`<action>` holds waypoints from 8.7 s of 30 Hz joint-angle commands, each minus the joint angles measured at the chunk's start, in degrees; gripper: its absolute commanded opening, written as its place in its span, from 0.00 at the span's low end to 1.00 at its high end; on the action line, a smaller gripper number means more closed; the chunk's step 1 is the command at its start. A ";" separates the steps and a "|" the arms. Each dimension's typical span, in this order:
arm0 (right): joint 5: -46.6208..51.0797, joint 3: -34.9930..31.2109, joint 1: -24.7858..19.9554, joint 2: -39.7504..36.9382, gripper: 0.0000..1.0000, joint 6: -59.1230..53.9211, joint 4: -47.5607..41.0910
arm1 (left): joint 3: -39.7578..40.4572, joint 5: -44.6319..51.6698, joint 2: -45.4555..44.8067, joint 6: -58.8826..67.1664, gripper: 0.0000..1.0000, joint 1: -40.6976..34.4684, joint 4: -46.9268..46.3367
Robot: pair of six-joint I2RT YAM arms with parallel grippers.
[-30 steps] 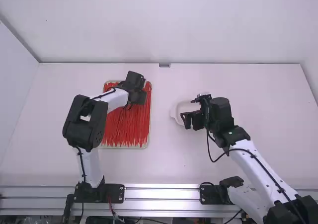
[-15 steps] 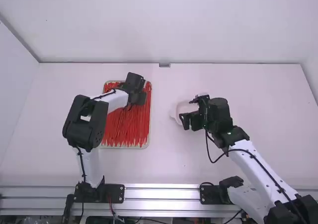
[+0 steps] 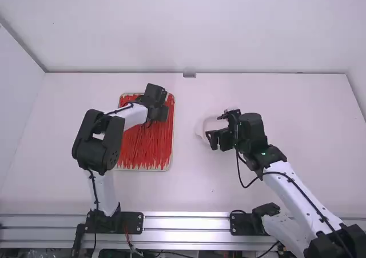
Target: Fasten the cable tie
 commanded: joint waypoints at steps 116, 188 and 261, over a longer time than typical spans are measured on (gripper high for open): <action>-20.57 1.70 0.17 0.44 0.99 3.67 22.25 | -19.71 12.85 -51.25 -9.90 0.02 0.42 16.94; -25.83 1.81 2.05 17.16 0.00 17.11 63.87 | -20.94 25.35 -45.72 -16.61 0.99 -6.75 37.86; -32.33 1.81 -1.75 17.22 0.00 32.57 94.57 | 10.73 77.68 -27.34 -16.44 0.53 -3.76 37.88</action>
